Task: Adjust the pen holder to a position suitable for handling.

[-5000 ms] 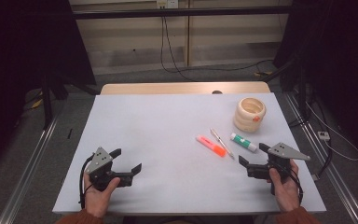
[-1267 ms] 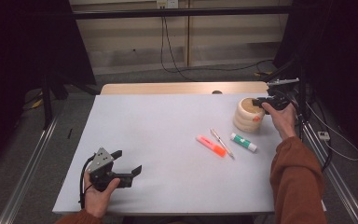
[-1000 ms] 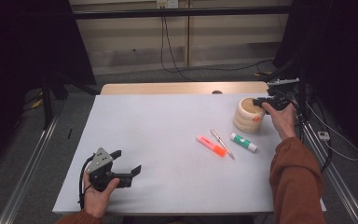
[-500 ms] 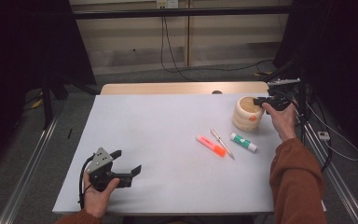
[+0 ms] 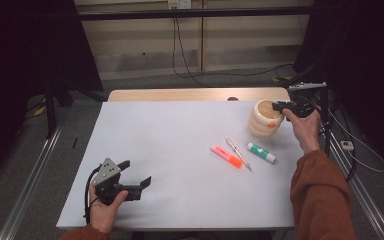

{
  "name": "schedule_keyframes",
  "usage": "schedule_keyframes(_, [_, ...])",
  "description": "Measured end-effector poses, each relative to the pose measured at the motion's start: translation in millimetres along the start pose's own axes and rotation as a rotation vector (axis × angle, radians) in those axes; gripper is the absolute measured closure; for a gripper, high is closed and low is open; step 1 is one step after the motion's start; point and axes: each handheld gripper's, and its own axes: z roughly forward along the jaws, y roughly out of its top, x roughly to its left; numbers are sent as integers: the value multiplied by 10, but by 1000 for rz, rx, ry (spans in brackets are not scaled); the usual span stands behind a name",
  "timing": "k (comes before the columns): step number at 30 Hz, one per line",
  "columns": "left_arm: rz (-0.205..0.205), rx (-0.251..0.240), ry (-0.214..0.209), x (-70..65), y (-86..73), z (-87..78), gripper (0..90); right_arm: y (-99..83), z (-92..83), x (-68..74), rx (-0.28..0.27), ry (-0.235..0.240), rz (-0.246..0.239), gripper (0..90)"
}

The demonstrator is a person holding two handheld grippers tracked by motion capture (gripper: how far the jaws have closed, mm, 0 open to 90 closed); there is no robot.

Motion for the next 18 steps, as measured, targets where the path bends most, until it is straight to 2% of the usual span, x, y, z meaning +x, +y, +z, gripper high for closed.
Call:
schedule_keyframes(6, [-2, -5, 2, 5, -1, -7, 53, 40, -103, 139, -10, 9, -6, 762])
schedule_keyframes(15, [0, -4, 21, 19, -1, -10, 53, -23, -208, 404, -27, 40, -29, 763])
schedule_keyframes(18, [1, -4, 21, 20, 1, -11, 53, -31, -255, 473, -38, 53, -21, 764])
